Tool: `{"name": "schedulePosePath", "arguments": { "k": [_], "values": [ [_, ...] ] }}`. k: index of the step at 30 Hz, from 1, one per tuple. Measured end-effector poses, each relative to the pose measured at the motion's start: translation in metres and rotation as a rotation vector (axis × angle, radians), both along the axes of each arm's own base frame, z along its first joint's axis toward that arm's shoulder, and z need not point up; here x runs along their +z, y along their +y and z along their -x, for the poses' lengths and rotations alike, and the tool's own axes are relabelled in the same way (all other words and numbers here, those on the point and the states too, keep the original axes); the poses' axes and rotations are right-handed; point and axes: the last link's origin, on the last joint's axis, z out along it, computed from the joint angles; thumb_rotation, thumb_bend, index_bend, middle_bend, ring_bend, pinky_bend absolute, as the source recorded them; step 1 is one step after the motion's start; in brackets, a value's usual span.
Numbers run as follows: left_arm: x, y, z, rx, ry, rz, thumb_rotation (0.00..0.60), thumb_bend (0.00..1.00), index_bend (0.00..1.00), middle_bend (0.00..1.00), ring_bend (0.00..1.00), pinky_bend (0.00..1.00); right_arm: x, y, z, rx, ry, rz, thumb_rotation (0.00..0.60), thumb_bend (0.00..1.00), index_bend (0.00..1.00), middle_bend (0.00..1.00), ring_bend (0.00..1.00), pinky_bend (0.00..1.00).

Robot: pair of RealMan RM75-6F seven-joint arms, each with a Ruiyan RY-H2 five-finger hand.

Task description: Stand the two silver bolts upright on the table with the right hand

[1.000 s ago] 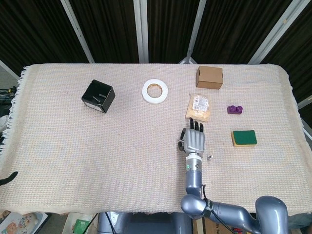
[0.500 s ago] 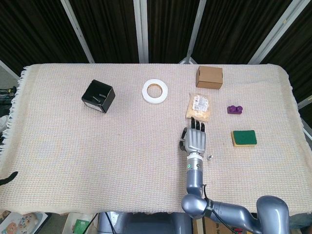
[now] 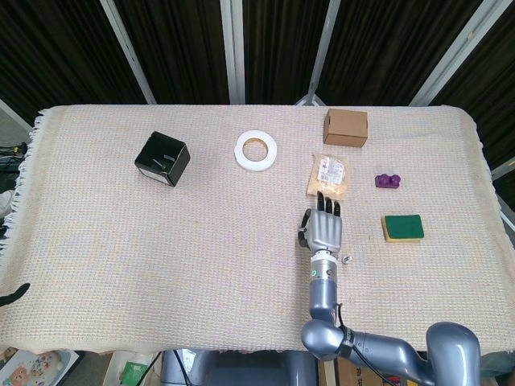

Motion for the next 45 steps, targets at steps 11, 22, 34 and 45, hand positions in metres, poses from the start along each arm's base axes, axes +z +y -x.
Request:
{"name": "schedulePosePath", "arguments": {
  "k": [11,22,34,45],
  "values": [
    [-0.0001,0.0002,0.0,0.0,0.0,0.001,0.6,0.15,0.14,0.12,0.01,0.08,-0.0016,-0.0007,-0.0008,0.003,0.0,-0.002,0.6,0.36,0.59,0.0,0.0,0.01],
    [0.0004,0.0,0.0004,0.001,-0.001,0.0,0.6,0.15,0.14,0.12,0.01,0.08,-0.0006,-0.0055,0.0012,-0.015,0.009,0.004,0.6,0.35,0.57,0.0,0.0,0.01],
    [0.0003,-0.0001,0.0002,0.0,-0.001,0.0,0.6,0.15,0.14,0.12,0.01,0.08,-0.002,-0.0038,-0.0029,-0.005,0.009,-0.011,0.6,0.35,0.55,0.0,0.0,0.01],
    [0.0006,0.0,0.0004,0.001,-0.002,-0.001,0.6,0.15,0.14,0.12,0.01,0.08,-0.0026,-0.0045,-0.0024,-0.01,0.004,-0.01,0.6,0.36,0.53,0.0,0.0,0.01]
  ]
}}
